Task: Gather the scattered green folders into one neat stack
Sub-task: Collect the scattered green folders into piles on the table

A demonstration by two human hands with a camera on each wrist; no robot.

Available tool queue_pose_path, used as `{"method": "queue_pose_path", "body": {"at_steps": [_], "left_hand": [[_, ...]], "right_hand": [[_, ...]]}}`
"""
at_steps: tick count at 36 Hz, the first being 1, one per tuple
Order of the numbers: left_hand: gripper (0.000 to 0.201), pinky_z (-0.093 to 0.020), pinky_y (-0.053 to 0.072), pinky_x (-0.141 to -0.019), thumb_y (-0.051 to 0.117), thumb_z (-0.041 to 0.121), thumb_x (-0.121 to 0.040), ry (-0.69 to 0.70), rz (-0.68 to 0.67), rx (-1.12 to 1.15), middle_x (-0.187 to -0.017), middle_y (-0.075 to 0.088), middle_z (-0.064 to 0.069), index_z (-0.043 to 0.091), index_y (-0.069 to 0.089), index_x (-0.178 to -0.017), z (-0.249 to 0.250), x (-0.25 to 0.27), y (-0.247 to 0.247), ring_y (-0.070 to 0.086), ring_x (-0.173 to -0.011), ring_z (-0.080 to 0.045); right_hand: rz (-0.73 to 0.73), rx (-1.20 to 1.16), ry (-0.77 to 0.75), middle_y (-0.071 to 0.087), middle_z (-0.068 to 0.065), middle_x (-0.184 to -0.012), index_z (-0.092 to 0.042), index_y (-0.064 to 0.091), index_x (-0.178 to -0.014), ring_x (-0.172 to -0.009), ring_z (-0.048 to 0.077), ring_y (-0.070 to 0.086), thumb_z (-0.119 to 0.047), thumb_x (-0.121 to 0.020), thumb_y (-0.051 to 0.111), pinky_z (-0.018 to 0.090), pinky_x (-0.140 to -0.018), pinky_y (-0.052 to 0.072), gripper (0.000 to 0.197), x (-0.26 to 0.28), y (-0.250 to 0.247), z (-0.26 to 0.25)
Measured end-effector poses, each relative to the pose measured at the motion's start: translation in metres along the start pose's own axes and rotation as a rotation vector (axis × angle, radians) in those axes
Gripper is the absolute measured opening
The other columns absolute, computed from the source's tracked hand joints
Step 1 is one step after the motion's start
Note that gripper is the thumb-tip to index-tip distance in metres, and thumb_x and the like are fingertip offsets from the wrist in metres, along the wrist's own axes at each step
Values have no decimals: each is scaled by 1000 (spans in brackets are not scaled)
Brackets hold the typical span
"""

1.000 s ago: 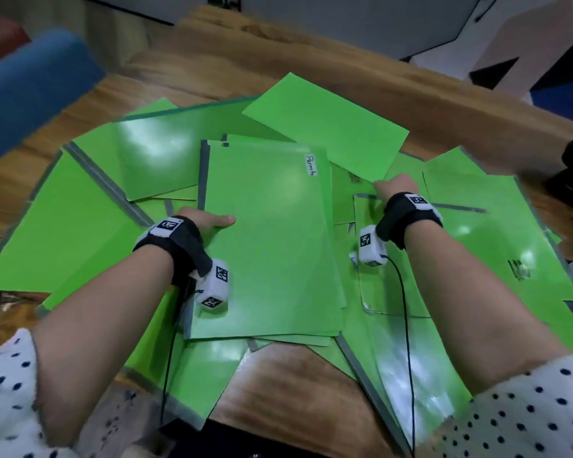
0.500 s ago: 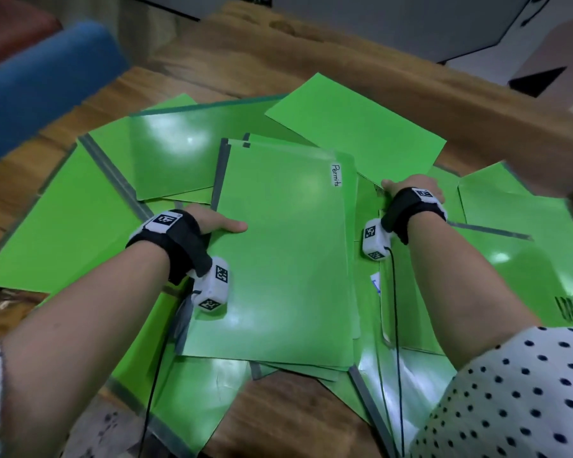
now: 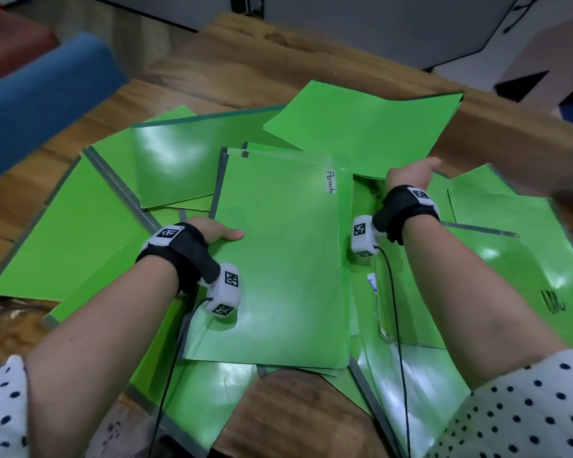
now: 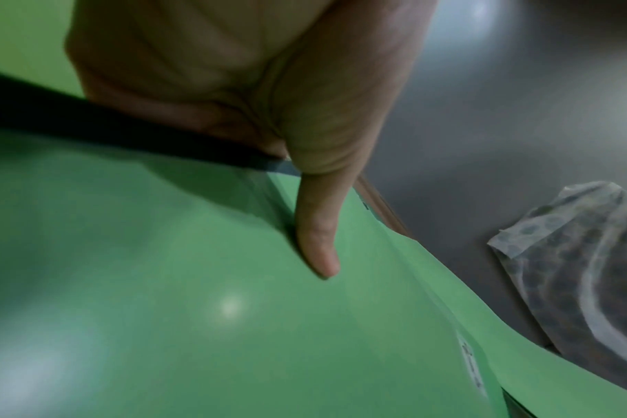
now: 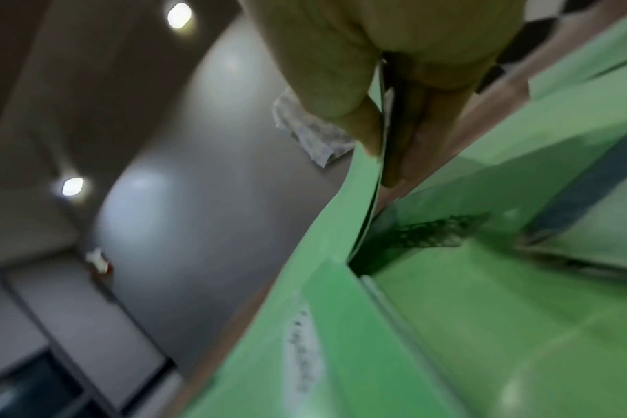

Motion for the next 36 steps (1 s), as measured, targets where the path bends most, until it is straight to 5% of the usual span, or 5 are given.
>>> {"method": "queue_pose_path", "body": {"at_steps": [6,17,26,30,36], "left_hand": [[83,-34,42,-98,79,33,-74,17,86,384,-133,51,-14,-5,39,-136,-13,8,9,50,-119,-32],[71,-50,40,-104,83,22,-67,179,130,809,-122,60,-10,7,50,-128,-44,41,-18,56,-113,-31],[118,-51,41,-103,91,41,-30,277,166,990,-125,59,-17,-1,46,-131,-71,37,-75,56,-115,-33],[64,-49,42,-103,86,22,-62,290,165,995,-119,63,-16,3,55,-115,-75,35,-100,59,-112,-33],[80,-51,43,-100,86,24,-58,279,185,973,-118,63,-17,0,50,-126,-83,10,-131,59,-110,-35]], "right_hand": [[0,-324,-1,38,20,-140,-8,29,-137,-111,34,60,5,-92,42,41,-84,56,49,23,-22,-17],[-116,-726,-63,1,8,-158,-13,14,-151,-125,40,47,14,-90,45,30,-69,60,73,46,-74,-55],[-289,-756,25,44,11,-127,-10,33,-143,-97,32,61,4,-92,52,36,-71,60,56,76,-74,-60],[-300,-712,101,49,4,-96,-9,25,-147,-73,19,59,-2,-95,51,33,-71,59,59,88,-54,-55],[-315,-552,189,48,19,-126,-8,19,-149,-64,16,56,-8,-94,54,19,-48,54,65,112,0,-49]]}}
Point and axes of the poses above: each hand's wrist, its own x-axis away from the middle knuckle, its own y-axis out of the palm, z = x × y, the point moved 5 cm from there along -x, towards the middle knuckle
